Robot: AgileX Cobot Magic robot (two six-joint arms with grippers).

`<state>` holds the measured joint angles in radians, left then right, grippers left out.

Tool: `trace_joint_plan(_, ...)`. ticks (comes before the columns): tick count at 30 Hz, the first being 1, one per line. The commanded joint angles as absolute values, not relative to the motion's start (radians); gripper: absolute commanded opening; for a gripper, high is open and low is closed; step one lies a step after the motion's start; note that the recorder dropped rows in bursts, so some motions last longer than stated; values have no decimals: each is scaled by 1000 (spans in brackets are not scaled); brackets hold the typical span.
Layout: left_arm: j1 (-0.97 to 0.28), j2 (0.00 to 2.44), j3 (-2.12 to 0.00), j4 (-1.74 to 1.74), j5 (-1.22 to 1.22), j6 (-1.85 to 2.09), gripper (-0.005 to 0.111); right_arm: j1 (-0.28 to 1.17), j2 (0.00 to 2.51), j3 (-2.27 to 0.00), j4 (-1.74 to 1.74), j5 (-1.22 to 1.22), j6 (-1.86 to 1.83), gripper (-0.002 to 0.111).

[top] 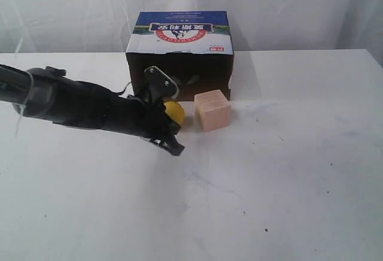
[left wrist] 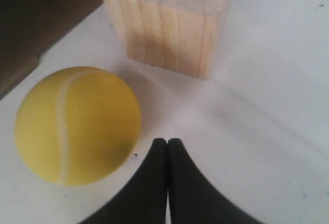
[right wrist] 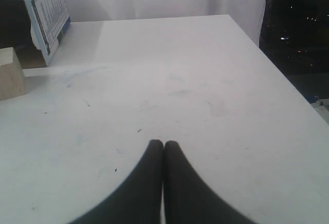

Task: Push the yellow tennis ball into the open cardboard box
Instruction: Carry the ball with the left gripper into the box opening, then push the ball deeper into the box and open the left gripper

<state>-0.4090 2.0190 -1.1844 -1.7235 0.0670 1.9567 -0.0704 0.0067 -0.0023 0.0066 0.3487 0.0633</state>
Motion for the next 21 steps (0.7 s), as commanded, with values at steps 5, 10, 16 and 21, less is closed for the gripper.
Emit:
trace_joint_plan(5,-318,1843,-1165,-1744,303,1901,0,-70,0,0,6,342,65,0)
trace_joint_plan(10,-224,1785,-1081,-1744,188,2010,0,-70,0,0,6,342,65,0)
trace_joint_plan(16,-122,1744,-984,-1744,254,1983,0,-70,0,0,6,342,65,0)
trace_joint_plan(21,-111,1748,-967,-1744,311,2056,0,-70,0,0,6,342,65,0)
